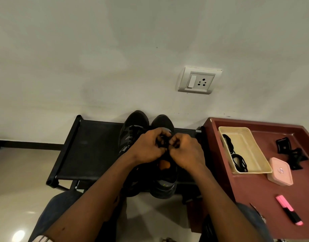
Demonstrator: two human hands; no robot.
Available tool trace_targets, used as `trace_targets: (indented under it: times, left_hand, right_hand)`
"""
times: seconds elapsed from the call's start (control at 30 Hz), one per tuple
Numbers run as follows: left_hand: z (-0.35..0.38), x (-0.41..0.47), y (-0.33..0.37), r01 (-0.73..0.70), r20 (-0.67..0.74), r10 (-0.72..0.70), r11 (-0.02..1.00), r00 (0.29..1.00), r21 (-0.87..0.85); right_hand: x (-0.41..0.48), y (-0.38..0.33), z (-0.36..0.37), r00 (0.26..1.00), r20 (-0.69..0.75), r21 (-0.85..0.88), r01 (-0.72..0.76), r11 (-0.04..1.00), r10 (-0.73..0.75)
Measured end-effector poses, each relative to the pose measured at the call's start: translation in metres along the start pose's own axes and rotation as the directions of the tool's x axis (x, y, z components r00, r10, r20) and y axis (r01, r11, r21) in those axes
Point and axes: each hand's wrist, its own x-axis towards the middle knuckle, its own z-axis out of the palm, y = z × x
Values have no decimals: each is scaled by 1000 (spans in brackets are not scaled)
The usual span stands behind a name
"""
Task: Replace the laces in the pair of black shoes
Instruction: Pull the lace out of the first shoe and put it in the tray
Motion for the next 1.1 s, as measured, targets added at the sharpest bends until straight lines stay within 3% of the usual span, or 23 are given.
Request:
trace_targets:
  times: [0.2,0.33,0.43,0.53,0.73,0.87,0.93,0.97,1.03,1.1]
  left_hand:
    - [5,-2,5,12,-93,-6,998,996,63]
    - [-2,-4,20,14,-189,-90,929,978,-369]
    - [-15,-5,26,-4,-211,-152,802,966,-597]
    - [-26,-5,25,-48,-229,-200,645,953,-763]
    - [-41,-7,22,-118,-225,-217,420,950,-900]
    - [-54,-7,20,-195,-283,-322,280,904,-940]
    - [-64,-8,18,-222,-333,-368,312,868,-924]
    - [-67,-9,16,-227,-382,-377,394,844,-890]
    - [-69,-9,11,-212,-530,-352,642,772,-736]
    - [-69,-11,6,-95,-686,-253,900,682,-426]
  right_hand:
    - [0,1,4,996,-88,36,-20,999,23]
    - [4,2,3,979,-172,238,-66,969,109]
    - [9,3,-2,966,-110,642,-109,759,232]
    - [15,5,-10,968,-64,855,-73,514,243]
    - [16,10,-30,968,3,997,-24,79,249]
    - [18,16,-40,957,15,996,11,-89,289]
    - [20,19,-44,931,1,997,26,-69,364]
    - [21,21,-45,909,-20,1000,25,-6,415]
    - [22,25,-47,871,-78,975,-36,221,485]
    - [23,30,-46,887,-134,817,-154,556,442]
